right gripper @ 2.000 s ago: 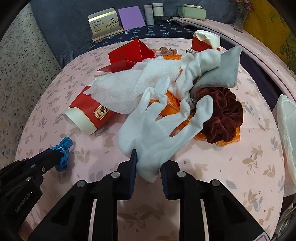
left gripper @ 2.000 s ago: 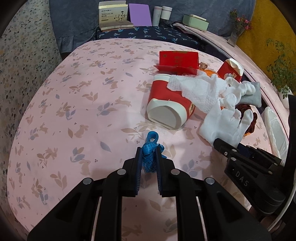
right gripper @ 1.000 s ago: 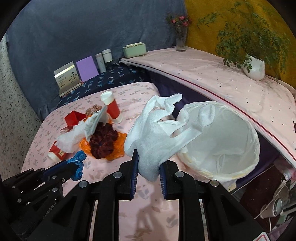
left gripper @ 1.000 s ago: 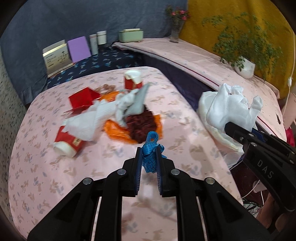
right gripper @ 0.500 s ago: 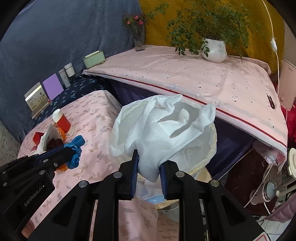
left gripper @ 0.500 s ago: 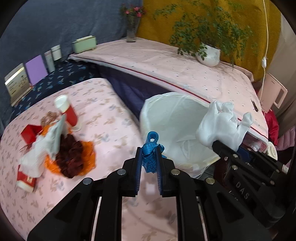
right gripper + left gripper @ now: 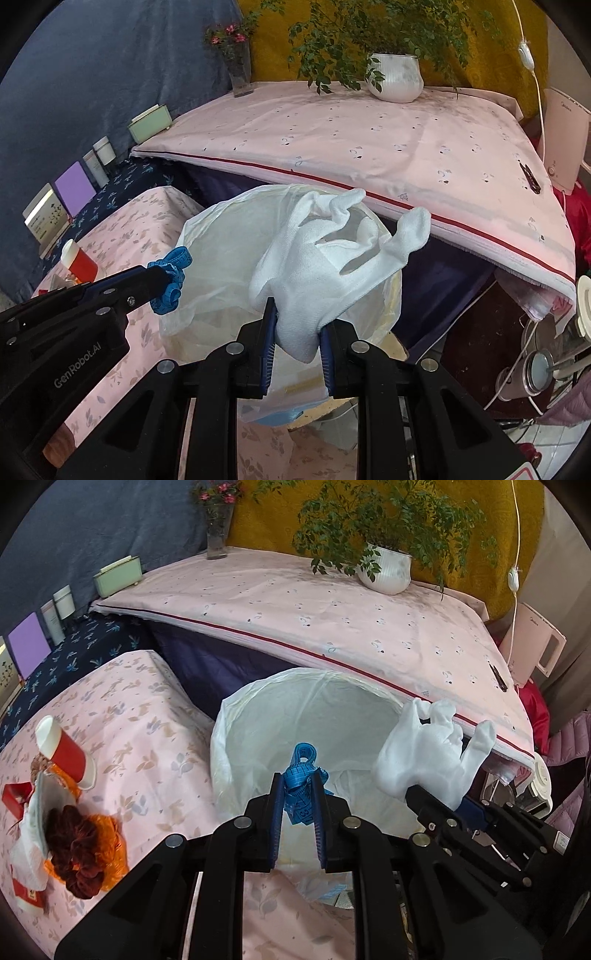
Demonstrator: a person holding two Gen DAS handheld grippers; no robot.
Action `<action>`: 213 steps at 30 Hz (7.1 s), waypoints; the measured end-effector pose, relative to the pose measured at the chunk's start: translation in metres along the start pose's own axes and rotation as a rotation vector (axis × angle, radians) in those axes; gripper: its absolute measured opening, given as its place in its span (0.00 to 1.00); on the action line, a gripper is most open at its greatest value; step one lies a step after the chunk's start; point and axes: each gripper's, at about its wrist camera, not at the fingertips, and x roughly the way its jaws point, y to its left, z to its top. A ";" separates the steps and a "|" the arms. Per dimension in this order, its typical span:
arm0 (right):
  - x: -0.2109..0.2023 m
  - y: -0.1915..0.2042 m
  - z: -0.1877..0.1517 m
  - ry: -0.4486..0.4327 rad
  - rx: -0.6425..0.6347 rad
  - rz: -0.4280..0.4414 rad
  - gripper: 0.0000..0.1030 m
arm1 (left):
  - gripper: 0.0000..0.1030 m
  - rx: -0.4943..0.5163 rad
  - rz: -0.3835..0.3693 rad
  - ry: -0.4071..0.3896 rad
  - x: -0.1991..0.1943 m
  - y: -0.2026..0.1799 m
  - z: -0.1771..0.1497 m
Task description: Collect trash
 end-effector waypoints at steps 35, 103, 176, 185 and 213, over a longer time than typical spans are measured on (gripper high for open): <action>-0.038 0.062 0.012 -0.079 -0.081 0.064 0.47 | 0.74 -0.228 0.180 -0.108 -0.073 0.097 -0.029; 0.018 0.297 -0.045 0.107 -0.352 0.325 0.05 | 0.63 -0.570 0.313 0.034 -0.098 0.317 -0.176; -0.064 0.232 -0.015 -0.060 -0.230 0.417 0.04 | 0.27 -0.593 0.334 -0.067 -0.148 0.279 -0.137; -0.083 0.195 0.001 -0.123 -0.173 0.401 0.04 | 0.27 -0.486 0.297 -0.105 -0.153 0.231 -0.102; -0.060 0.013 0.027 -0.166 0.112 0.210 0.04 | 0.28 -0.141 0.055 -0.044 -0.051 0.045 -0.002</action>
